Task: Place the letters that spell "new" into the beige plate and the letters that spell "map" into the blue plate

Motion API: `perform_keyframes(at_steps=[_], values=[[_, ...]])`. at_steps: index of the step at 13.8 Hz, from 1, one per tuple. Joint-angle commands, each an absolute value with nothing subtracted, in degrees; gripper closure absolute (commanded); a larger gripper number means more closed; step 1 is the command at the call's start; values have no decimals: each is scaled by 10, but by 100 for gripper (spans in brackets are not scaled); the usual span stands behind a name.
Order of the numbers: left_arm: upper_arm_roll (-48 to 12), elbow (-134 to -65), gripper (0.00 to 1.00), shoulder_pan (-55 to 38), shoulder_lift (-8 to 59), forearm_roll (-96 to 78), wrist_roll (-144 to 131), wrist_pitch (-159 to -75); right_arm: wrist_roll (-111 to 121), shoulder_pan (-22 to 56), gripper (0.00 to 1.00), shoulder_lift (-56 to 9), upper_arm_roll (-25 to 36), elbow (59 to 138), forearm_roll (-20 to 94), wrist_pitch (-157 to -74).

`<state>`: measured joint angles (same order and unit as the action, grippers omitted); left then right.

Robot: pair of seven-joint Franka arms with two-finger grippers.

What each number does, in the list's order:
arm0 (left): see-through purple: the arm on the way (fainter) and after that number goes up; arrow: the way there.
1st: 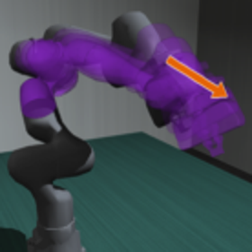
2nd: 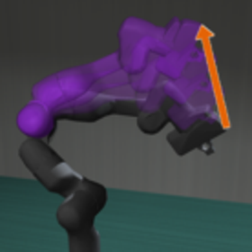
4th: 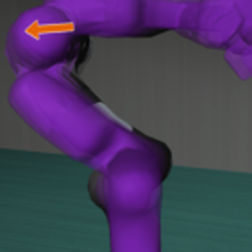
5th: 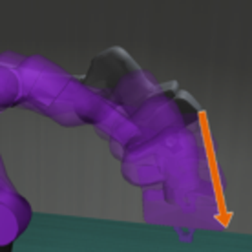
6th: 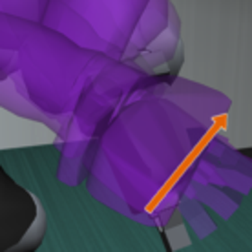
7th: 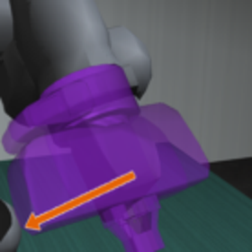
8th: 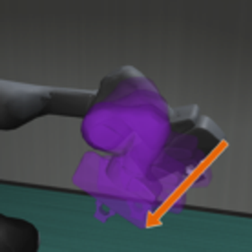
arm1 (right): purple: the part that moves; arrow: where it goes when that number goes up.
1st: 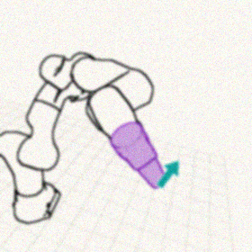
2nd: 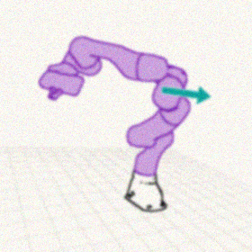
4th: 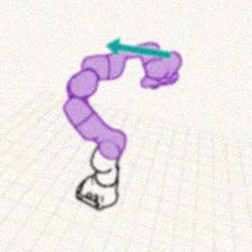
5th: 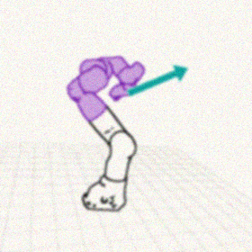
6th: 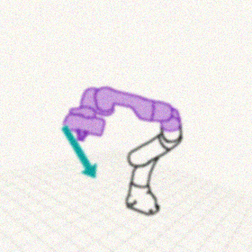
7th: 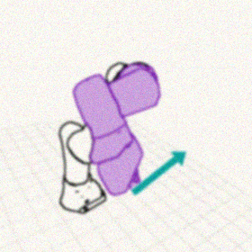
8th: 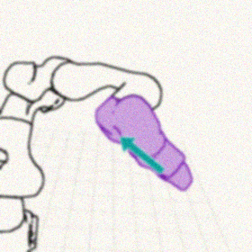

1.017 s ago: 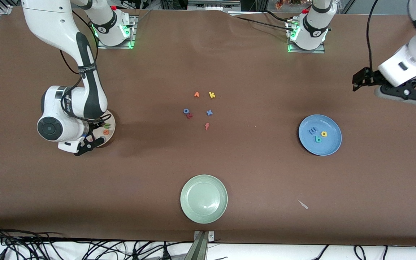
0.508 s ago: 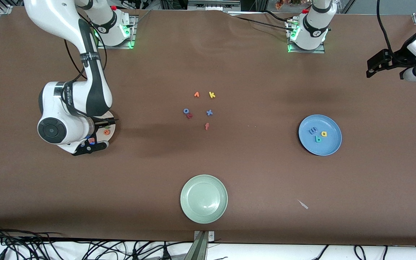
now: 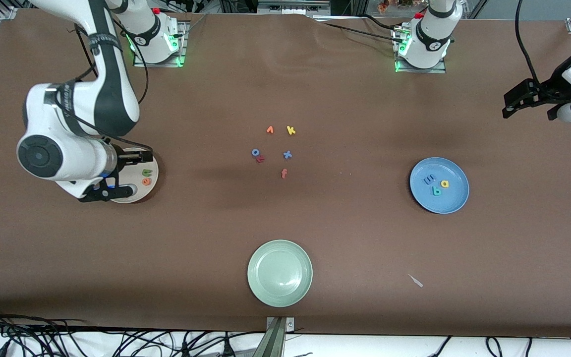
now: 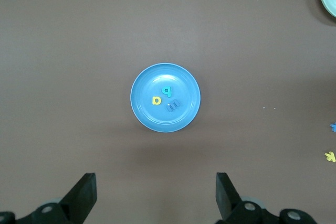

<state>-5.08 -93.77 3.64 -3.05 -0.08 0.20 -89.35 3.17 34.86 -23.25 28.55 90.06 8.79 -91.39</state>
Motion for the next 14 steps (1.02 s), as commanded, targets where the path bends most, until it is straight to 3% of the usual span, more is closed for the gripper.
perform_keyframes(at_steps=[1,2,4,6,14], values=[[-43,-922,0,28,-23,-11,-5,-889,24,352,0,-182,280,910,64,-904],[-43,-921,0,27,-23,-11,-5,-889,24,337,0,-164,255,918,48,-904],[-41,-921,0,19,-24,-11,-6,-886,25,238,0,-120,144,935,11,-904],[-39,-921,0,18,-24,-11,-5,-885,25,181,0,-88,88,952,-10,-905],[-33,-920,0,15,-16,-11,-4,-886,31,81,0,-15,54,946,-2,-905]])
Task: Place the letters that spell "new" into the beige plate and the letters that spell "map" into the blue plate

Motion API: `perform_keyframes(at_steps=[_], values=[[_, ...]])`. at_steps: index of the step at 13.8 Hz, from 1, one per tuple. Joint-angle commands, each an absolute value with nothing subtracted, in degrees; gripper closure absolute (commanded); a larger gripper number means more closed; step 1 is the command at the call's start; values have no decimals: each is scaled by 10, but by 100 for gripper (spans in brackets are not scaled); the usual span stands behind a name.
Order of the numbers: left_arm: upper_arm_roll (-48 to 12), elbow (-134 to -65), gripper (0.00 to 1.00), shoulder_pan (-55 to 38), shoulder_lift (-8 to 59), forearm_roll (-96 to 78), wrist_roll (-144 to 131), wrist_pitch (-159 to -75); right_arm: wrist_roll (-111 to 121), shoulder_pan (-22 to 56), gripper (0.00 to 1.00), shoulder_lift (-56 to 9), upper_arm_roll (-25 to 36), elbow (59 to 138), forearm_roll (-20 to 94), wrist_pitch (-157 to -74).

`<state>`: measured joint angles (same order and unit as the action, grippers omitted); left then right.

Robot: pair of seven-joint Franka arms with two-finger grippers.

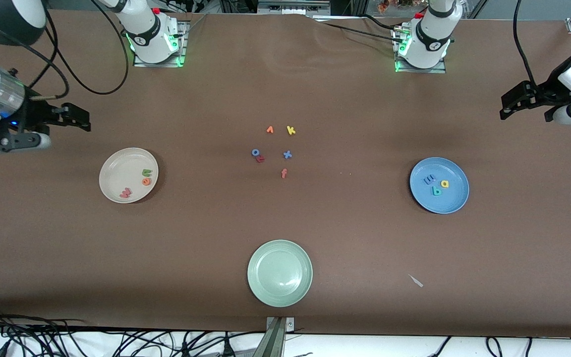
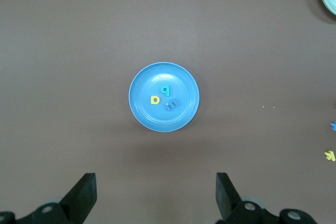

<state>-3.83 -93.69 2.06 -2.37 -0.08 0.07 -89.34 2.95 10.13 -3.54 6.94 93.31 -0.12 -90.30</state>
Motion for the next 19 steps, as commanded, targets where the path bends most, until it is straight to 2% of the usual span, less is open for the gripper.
perform_keyframes(at_steps=[1,16,19], values=[[-33,-920,0,15,-16,-11,-4,-886,32,72,0,-14,53,934,5,-904],[-33,-920,0,17,-16,-11,-4,-884,25,76,0,-18,53,922,16,-907],[-34,-920,0,17,-16,-11,-4,-884,25,75,0,-35,54,899,15,-911]])
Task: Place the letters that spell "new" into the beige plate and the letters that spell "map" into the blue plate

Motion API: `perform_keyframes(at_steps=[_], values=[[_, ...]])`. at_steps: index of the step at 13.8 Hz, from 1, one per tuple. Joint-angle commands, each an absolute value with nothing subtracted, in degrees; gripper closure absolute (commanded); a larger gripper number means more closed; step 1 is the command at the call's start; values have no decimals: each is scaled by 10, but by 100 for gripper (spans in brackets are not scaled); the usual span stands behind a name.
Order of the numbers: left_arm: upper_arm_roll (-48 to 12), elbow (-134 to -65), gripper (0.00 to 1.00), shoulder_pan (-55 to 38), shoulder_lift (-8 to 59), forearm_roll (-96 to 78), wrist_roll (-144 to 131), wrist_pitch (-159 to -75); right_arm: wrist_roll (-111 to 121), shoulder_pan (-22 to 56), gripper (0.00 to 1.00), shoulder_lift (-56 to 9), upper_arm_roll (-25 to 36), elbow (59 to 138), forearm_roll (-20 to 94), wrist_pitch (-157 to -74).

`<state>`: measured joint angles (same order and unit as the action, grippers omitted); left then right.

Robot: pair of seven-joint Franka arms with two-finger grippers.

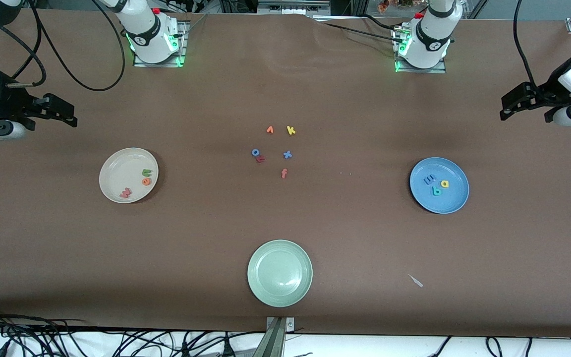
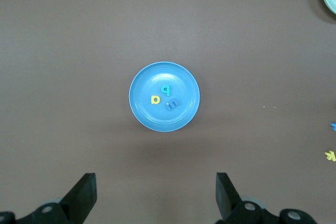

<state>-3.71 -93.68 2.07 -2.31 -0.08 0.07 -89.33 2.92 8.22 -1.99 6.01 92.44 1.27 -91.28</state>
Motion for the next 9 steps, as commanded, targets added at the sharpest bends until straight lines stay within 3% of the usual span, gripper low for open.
perform_keyframes(at_steps=[1,9], values=[[-34,-920,0,17,-16,-11,-4,-884,24,75,0,-36,54,899,12,-912],[-33,-920,0,18,-16,-11,-4,-884,20,73,0,-40,55,901,11,-925]])
